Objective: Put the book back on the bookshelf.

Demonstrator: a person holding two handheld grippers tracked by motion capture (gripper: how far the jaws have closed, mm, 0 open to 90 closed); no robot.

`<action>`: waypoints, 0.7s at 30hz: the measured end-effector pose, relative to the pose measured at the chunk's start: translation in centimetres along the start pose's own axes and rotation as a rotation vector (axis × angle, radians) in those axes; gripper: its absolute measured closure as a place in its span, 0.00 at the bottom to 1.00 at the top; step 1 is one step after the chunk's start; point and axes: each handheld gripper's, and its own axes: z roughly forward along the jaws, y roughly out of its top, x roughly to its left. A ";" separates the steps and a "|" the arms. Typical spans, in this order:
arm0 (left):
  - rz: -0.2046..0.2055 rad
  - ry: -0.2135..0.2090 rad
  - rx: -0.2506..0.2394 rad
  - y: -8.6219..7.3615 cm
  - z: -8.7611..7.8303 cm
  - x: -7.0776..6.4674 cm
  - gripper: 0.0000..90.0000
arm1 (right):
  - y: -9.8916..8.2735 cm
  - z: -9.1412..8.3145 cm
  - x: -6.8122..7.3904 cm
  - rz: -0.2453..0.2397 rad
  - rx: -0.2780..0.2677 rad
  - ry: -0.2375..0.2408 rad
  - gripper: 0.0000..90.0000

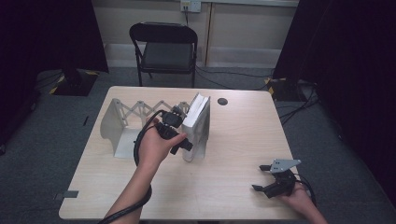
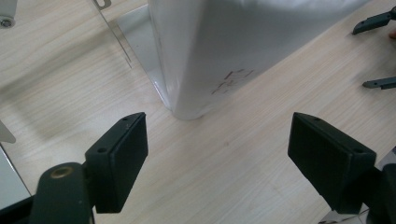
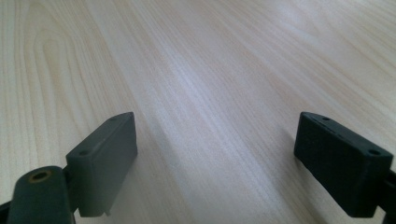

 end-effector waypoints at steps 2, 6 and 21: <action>0.005 -0.007 -0.003 -0.1 0.1 0.0 0.22 | 0.0 0.0 0.0 0.000 0.000 0.000 0.14; 0.006 -0.010 -0.007 -0.4 0.2 0.0 0.22 | 0.0 0.0 0.0 0.000 0.000 0.000 0.14; 0.026 -0.013 -0.001 -1.5 0.9 0.3 0.21 | 0.0 0.0 0.0 0.001 0.000 0.000 0.14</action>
